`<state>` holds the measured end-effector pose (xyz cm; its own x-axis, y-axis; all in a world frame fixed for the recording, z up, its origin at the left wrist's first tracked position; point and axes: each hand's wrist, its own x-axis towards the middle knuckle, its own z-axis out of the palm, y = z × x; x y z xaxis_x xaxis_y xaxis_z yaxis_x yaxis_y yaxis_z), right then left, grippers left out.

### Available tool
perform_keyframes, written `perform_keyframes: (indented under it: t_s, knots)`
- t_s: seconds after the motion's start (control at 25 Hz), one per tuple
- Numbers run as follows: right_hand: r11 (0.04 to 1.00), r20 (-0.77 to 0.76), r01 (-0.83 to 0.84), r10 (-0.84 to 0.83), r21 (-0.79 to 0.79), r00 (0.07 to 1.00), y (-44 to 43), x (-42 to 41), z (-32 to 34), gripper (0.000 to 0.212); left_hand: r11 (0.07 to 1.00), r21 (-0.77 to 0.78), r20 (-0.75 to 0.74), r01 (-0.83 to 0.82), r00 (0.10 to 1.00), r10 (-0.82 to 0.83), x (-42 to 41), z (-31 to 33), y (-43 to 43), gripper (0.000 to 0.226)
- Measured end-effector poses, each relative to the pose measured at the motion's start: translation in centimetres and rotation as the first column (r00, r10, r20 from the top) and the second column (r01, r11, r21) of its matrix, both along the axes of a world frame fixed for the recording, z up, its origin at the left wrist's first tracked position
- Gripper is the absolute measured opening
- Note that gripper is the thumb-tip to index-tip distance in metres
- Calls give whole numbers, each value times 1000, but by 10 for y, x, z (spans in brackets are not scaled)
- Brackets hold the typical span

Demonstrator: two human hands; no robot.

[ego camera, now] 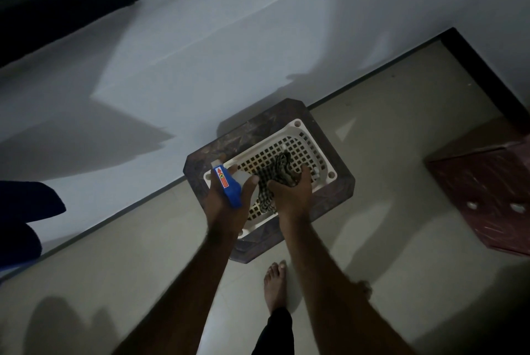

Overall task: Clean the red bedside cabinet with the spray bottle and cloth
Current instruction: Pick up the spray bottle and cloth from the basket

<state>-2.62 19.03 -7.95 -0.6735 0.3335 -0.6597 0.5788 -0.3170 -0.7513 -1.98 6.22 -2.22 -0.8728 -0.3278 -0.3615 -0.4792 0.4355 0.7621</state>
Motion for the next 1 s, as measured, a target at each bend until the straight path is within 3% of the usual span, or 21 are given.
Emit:
perform_keyframes:
  t_s: [0.2, 0.28, 0.48, 0.6, 0.72, 0.88, 1.0]
  knots:
    - [990, -20, -107, 110, 95, 994, -9, 2, -5, 116, 1000, 11, 32, -10, 999, 9, 0, -1, -2, 102]
    - [994, -26, -69, 71, 85, 997, -11, 6, -8, 112, 1000, 25, 35, -7, 999, 6, 0, -1, -2, 92]
    - [994, -29, 8, -12, -113, 1000, 8, 1, -7, 100, 997, 24, 19, -66, 998, 66, -3, -2, 2, 48]
    - [979, 30, 12, -6, -203, 1000, 28, 0, 4, 92, 991, 70, 57, -117, 992, 113, -3, 3, 4, 38]
    - [951, -10, 39, -45, -308, 999, 51, 2, 27, 84, 986, 108, 60, -128, 991, 122, 2, 16, 11, 33]
    - [923, -90, 95, -138, -373, 986, 97, 22, 67, 85, 992, 128, -20, -5, 1000, 7, 16, 43, 37, 27]
    - [900, -105, 140, -200, -413, 974, 136, 47, 92, 71, 982, 130, -123, 139, 985, -123, 26, 64, 70, 29]
